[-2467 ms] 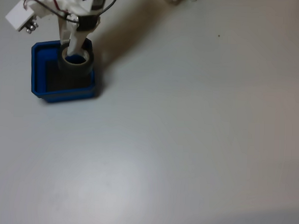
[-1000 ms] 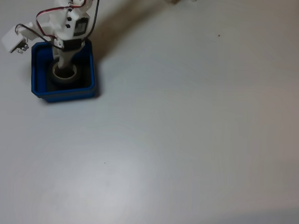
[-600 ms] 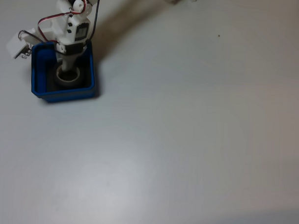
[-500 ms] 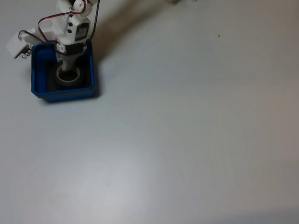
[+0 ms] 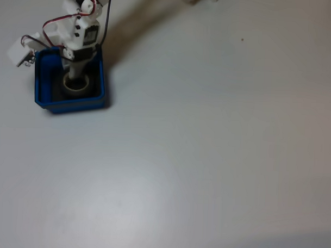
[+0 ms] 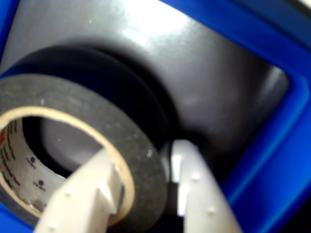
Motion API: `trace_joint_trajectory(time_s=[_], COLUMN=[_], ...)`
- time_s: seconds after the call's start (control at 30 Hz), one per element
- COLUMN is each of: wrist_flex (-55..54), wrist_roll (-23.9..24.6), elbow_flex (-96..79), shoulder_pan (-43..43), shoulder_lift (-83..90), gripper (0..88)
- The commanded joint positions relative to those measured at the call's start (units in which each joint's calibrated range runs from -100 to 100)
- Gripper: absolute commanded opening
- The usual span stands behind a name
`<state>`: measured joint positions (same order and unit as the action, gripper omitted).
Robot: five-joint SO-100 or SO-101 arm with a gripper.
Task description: Pick the black tape roll and drop it in the blue box
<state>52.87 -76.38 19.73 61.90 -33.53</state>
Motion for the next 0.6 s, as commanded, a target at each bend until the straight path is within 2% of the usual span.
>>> trace_joint_trajectory(time_s=[0.0, 0.1, 0.3, 0.57], wrist_flex=[-1.22, -1.22, -1.22, -1.22], wrist_roll=[-1.02, -1.11, -1.11, -1.11], elbow_flex=[4.35, 4.35, 4.44, 4.53], shoulder_pan=[-0.30, -0.30, -0.30, -0.40], shoulder_lift=[1.17, 1.17, 1.17, 1.26], gripper=[2.0, 3.9, 14.2, 15.1])
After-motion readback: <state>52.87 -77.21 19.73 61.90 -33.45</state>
